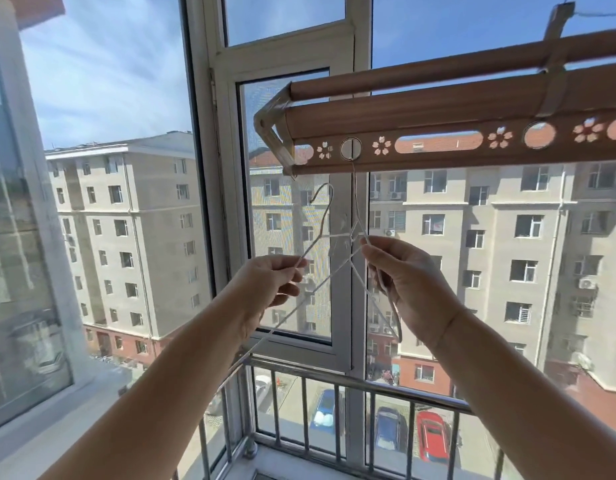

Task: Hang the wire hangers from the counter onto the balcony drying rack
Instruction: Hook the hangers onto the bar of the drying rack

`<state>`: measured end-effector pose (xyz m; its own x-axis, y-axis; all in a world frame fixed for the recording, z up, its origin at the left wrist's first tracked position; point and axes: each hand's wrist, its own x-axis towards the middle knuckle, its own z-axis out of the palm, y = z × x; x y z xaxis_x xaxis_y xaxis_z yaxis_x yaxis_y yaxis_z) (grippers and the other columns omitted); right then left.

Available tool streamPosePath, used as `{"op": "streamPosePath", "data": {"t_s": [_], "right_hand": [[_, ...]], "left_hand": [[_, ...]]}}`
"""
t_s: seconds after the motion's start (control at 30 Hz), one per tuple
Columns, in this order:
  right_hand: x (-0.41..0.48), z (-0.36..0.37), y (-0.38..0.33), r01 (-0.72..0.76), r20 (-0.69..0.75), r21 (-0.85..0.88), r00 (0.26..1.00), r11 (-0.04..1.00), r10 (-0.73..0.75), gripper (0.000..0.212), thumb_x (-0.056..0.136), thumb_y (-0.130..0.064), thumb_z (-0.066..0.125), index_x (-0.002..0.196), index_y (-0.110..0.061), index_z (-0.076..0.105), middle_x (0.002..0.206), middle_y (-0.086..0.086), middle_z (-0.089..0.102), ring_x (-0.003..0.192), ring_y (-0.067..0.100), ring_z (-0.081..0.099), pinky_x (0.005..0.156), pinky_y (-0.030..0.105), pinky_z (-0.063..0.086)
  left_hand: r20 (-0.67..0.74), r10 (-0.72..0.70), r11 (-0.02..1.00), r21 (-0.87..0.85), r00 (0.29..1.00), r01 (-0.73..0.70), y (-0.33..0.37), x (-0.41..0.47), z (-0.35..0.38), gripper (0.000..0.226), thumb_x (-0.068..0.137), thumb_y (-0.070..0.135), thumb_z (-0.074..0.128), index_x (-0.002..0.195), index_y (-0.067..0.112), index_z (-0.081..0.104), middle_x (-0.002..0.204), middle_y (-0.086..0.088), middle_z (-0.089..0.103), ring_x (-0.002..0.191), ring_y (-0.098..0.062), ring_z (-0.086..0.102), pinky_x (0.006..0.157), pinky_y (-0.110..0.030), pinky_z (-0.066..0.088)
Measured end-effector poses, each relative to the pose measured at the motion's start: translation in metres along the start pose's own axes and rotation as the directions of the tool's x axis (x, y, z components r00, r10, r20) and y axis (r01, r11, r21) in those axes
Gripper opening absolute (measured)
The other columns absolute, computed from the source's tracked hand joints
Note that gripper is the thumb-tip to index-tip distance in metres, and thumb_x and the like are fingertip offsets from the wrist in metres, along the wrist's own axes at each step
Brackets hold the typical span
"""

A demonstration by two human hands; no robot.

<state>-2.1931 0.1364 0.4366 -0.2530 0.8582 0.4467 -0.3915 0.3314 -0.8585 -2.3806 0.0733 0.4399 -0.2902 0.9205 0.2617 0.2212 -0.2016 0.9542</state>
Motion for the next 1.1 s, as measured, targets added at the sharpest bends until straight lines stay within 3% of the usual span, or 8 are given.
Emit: {"op": "streamPosePath", "data": {"t_s": [0.13,0.27,0.33,0.43,0.7,0.87,1.0,1.1], "right_hand": [[-0.006,-0.002,-0.006,0.001,0.004,-0.025,1.0,1.0,-0.001,0.016,0.082,-0.008,0.064,0.097,-0.007,0.067,0.058,-0.002,0.052,0.052,0.009,0.041,0.055,0.019,0.035],[-0.009,-0.009,-0.014,-0.012,0.01,-0.048,1.0,0.999,0.013,0.016,0.083,-0.005,0.063,0.098,-0.01,0.067,0.063,0.004,0.051,0.053,0.012,0.041,0.056,0.019,0.036],[-0.009,-0.01,-0.018,-0.031,0.025,-0.047,0.999,0.998,0.032,0.019,0.083,-0.003,0.063,0.101,-0.007,0.067,0.062,0.002,0.052,0.053,0.012,0.042,0.056,0.02,0.036],[-0.01,-0.01,-0.024,-0.052,0.042,-0.061,0.998,0.997,0.055,0.023,0.083,-0.002,0.061,0.106,-0.002,0.065,0.061,0.002,0.053,0.053,0.011,0.043,0.058,0.021,0.036],[-0.012,-0.013,-0.029,-0.065,0.051,-0.057,0.996,0.996,0.068,0.025,0.084,-0.003,0.061,0.108,-0.001,0.065,0.061,0.002,0.053,0.052,0.009,0.044,0.055,0.018,0.037],[-0.014,-0.02,-0.03,-0.049,0.035,-0.107,0.998,0.993,0.053,0.026,0.084,-0.003,0.061,0.109,-0.002,0.065,0.064,0.004,0.054,0.055,0.011,0.044,0.056,0.018,0.04],[-0.015,-0.022,-0.028,-0.053,0.041,-0.191,0.997,0.98,0.062,0.029,0.084,-0.006,0.063,0.112,-0.001,0.062,0.072,0.005,0.058,0.063,0.013,0.047,0.06,0.018,0.041],[-0.019,-0.022,-0.028,-0.011,0.023,-0.291,1.0,0.957,0.019,0.032,0.083,-0.005,0.064,0.114,-0.003,0.06,0.085,0.008,0.06,0.069,0.013,0.051,0.061,0.017,0.042]], "left_hand": [[-0.218,0.098,0.968,0.248,0.971,-0.042,-0.015,0.006,-0.019,0.022,0.095,0.006,0.044,0.095,0.01,0.065,0.077,-0.004,0.056,0.067,-0.015,0.046,0.059,-0.025,0.035],[-0.396,0.275,0.895,0.438,0.876,-0.083,-0.022,0.013,-0.048,0.009,0.091,0.023,0.057,0.088,0.021,0.065,0.071,0.0,0.058,0.063,-0.024,0.048,0.061,-0.028,0.035],[-0.452,0.33,0.859,0.508,0.829,-0.065,-0.024,0.017,-0.062,0.012,0.089,0.027,0.06,0.091,0.022,0.07,0.078,-0.008,0.065,0.073,-0.035,0.057,0.066,-0.035,0.04],[-0.534,0.352,0.846,0.533,0.769,-0.017,-0.026,0.021,-0.076,0.016,0.087,0.027,0.06,0.094,0.02,0.073,0.086,-0.009,0.07,0.086,-0.035,0.062,0.076,-0.043,0.048],[-0.687,0.322,0.84,0.525,0.652,0.139,-0.028,0.021,-0.084,0.021,0.089,0.025,0.056,0.1,0.02,0.073,0.098,-0.01,0.071,0.094,-0.034,0.06,0.084,-0.042,0.044],[-0.66,0.327,0.829,0.544,0.676,0.13,-0.043,0.015,-0.091,0.02,0.089,0.022,0.059,0.099,0.012,0.073,0.092,-0.015,0.072,0.078,-0.032,0.061,0.065,-0.031,0.044],[-0.626,0.307,0.838,0.535,0.717,0.109,-0.057,0.005,-0.094,0.015,0.087,0.03,0.062,0.093,0.023,0.073,0.086,-0.009,0.072,0.076,-0.035,0.064,0.079,-0.047,0.052],[-0.593,0.307,0.809,0.575,0.744,0.125,-0.061,-0.007,-0.098,0.016,0.088,0.031,0.06,0.095,0.023,0.072,0.083,0.001,0.068,0.085,-0.031,0.062,0.08,-0.039,0.038]]}}
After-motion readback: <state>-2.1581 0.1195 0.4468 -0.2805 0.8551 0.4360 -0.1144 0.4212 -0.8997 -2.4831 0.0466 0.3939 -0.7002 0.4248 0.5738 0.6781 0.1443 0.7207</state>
